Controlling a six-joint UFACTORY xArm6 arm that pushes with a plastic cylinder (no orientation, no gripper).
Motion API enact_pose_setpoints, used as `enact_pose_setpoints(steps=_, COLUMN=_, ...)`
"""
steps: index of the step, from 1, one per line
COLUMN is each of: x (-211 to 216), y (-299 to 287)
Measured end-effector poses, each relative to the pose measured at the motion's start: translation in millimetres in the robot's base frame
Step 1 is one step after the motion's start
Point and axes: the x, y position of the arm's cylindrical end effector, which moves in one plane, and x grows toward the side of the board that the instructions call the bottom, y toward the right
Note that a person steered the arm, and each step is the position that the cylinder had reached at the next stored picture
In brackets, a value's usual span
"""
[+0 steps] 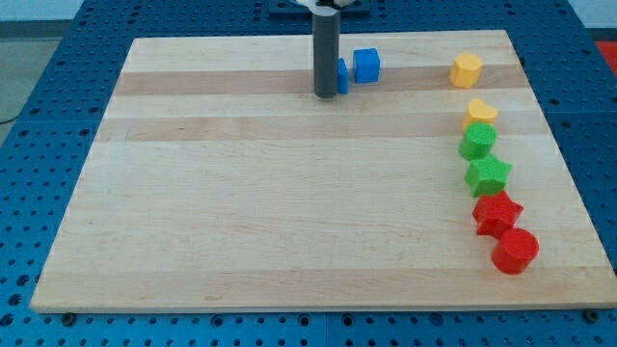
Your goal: Place the blue triangle close to the blue cube
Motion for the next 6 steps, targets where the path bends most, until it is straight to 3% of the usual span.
enact_pose_setpoints(steps=2, x=-7, y=-37)
enact_pose_setpoints(steps=3, x=29, y=-26)
enact_pose_setpoints(steps=6, x=17, y=23)
